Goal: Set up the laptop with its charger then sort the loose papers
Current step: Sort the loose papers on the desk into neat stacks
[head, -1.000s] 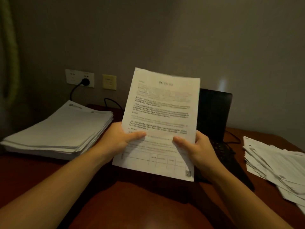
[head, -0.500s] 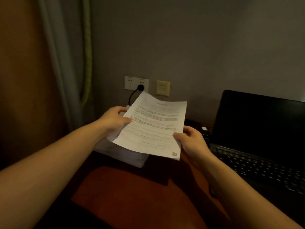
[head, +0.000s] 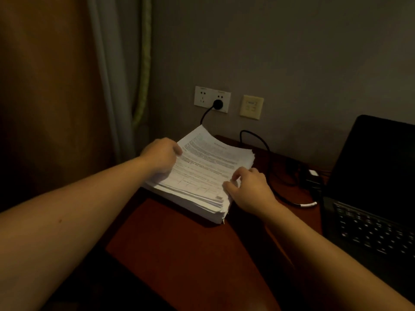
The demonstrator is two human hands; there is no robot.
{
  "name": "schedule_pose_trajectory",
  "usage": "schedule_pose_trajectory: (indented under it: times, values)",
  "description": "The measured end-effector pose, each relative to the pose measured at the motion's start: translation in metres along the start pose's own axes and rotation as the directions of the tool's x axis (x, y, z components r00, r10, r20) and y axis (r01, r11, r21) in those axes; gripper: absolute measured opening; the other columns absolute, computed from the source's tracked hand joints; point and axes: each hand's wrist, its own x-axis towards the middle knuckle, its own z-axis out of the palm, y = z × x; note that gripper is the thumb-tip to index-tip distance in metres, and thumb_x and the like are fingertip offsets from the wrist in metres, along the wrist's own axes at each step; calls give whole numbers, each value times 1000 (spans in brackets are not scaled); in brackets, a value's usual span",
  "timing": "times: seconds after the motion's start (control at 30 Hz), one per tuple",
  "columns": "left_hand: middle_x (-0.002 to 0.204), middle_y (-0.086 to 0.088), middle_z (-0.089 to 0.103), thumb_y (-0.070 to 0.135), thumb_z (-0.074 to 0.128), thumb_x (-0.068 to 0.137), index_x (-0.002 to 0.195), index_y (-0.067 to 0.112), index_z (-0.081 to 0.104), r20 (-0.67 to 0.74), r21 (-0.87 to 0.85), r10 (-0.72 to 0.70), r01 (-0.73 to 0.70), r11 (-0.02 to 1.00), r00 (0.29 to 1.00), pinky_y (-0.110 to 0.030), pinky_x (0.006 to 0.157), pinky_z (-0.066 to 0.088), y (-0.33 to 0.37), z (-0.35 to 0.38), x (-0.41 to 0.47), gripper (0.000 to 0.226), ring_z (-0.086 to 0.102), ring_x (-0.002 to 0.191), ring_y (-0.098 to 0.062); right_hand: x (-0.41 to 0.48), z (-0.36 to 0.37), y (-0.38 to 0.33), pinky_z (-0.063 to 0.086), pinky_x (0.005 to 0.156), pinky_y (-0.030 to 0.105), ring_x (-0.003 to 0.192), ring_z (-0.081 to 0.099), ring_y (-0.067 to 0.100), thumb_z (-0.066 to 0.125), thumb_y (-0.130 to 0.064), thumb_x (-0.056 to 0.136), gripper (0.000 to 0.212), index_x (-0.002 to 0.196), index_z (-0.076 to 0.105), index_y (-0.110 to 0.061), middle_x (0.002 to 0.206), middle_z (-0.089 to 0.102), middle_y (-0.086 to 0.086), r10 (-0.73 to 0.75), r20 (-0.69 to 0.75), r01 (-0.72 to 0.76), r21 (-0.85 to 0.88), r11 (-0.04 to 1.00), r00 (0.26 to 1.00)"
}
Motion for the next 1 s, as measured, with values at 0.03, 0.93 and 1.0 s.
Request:
schedule_pose_trajectory:
  times: [0.03,0.93,1.0]
  values:
    - [144,-6,52,11,50,101,127,21,66,30,37,-7,6,999,1000,-36,99,47,-2,3,-2,32,54,125,-27,1,3,-1,50,96,41,112,47,20,59,-46,92,32,114,54,-23,117,48,-1,-3,-4,3,-29,1000,1000]
    - [168,1,5,69,46,93,159,38,9,372,19,566,-615,788,736,-53,123,5,214,93,-126,82,-6,154,-22,-138,-115,186,18,124,49,154,12,23,48,-58,97,62,151,39,-28,161,32,-2,211,-130,-225,-102,969,969]
    - [168,1,4,68,46,93,159,37,8,400,-15,608,-658,752,686,-54,123,3,246,107,-147,82,-8,154,-23,-163,-134,216,16,124,49,154,10,23,47,-58,98,62,153,35,-31,163,27,-2,270,-145,-287,-117,951,952]
